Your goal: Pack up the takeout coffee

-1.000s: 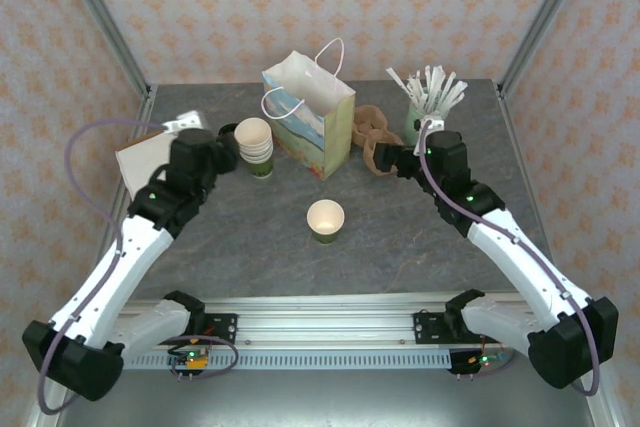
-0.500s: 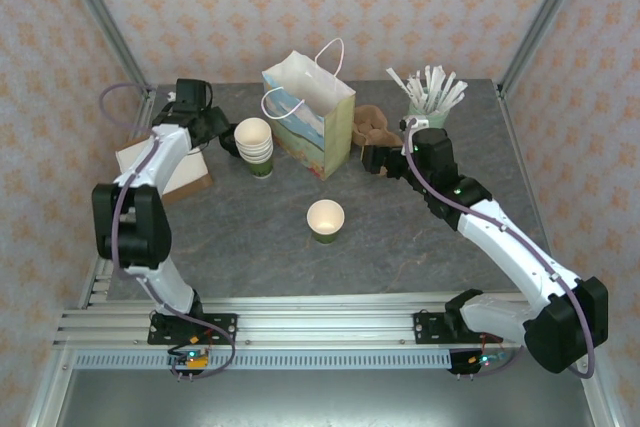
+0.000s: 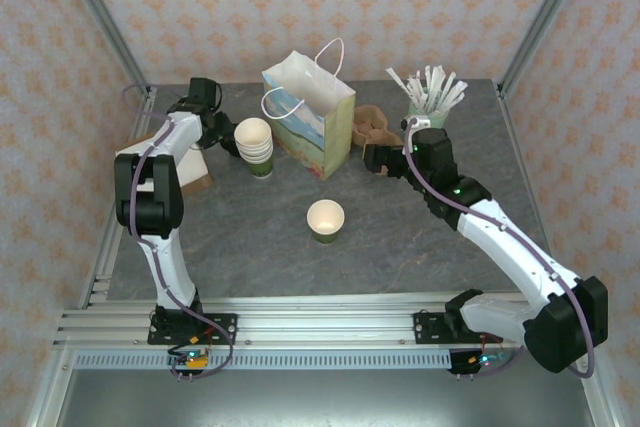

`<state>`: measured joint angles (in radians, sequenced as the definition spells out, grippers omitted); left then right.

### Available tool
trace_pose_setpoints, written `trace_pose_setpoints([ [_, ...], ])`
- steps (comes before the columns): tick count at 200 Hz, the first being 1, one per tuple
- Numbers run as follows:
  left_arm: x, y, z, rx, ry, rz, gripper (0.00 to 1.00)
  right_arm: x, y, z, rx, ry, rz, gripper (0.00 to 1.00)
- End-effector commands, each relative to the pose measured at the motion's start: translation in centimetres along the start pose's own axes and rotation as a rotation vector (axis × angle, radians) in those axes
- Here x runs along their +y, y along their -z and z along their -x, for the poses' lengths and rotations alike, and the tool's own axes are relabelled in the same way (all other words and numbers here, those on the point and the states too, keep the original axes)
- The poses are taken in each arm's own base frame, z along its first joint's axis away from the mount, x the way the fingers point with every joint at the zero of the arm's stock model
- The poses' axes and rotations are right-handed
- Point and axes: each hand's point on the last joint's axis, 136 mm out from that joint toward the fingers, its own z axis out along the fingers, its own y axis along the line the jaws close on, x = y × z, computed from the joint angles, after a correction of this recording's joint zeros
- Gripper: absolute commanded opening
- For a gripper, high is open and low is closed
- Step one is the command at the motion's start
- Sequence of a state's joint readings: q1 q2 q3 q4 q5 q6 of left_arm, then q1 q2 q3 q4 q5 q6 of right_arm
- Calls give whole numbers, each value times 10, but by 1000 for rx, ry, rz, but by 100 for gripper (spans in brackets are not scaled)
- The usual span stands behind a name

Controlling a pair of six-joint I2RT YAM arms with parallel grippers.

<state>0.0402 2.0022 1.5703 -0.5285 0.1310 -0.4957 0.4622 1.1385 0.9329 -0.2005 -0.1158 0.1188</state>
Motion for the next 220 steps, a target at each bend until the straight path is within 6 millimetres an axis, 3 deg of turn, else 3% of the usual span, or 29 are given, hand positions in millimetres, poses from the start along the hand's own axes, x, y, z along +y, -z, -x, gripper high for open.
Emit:
trace_pose_setpoints([
  [1, -1, 4, 5, 7, -12, -9, 42, -5, -3, -2, -4, 2, -31, 99],
  [126, -5, 5, 7, 9, -17, -24, 22, -8, -9, -9, 22, -3, -45, 99],
  [220, -6, 27, 18, -47, 2, -34, 14, -4, -9, -3, 20, -4, -34, 99],
])
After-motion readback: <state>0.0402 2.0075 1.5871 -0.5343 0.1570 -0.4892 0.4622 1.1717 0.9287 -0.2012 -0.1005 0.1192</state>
